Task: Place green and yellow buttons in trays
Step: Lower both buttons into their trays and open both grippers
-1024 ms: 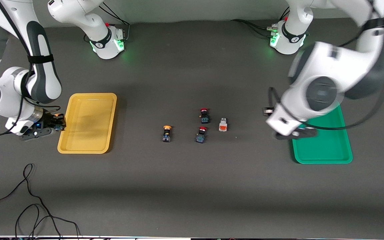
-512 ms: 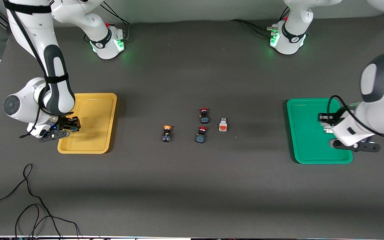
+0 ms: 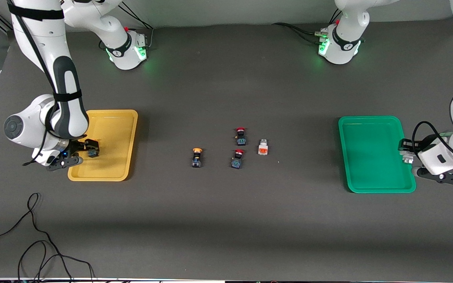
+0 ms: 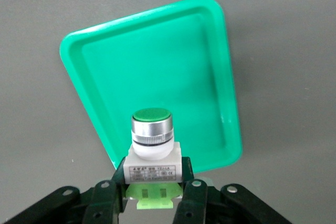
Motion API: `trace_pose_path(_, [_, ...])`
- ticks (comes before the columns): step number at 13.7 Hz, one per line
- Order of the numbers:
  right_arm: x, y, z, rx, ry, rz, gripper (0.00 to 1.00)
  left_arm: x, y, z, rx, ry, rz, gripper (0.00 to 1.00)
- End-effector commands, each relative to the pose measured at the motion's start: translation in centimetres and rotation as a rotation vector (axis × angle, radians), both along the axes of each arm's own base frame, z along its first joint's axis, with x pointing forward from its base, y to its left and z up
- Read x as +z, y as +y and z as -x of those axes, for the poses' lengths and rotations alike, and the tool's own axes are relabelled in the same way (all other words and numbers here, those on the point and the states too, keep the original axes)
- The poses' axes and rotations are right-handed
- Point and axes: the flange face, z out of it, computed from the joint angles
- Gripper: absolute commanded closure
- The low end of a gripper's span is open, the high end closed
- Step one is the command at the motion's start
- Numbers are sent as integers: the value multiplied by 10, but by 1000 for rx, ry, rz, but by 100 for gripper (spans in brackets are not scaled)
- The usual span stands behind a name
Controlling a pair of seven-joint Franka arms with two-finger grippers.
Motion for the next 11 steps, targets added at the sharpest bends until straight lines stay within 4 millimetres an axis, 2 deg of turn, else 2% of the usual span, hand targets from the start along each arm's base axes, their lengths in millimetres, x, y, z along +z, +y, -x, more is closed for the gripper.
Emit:
trace_pose_path(1, [73,12,-41,6,25,10,0,-33,17,35,-31,-49,1,100])
trace_pose_path(4, [150,41,-76,4,71,21,0,-83,26,60,-34,-93,8,100])
trace_pose_path(6, [179,52,-87,16,47,20,0,-119,24,77,-45,-135,14,100])
trace_pose_path(8, [187,63,-93,2,29,23,0,-151,28,94,-48,-175,21,100])
trace_pose_path(10, [180,116,-100,-46,25,30,0,-175,44,100,-63,-199,33,100])
trace_pose_path(11, [179,158,-102,-90,16,41,0,-183,60,104,-63,-202,39,100])
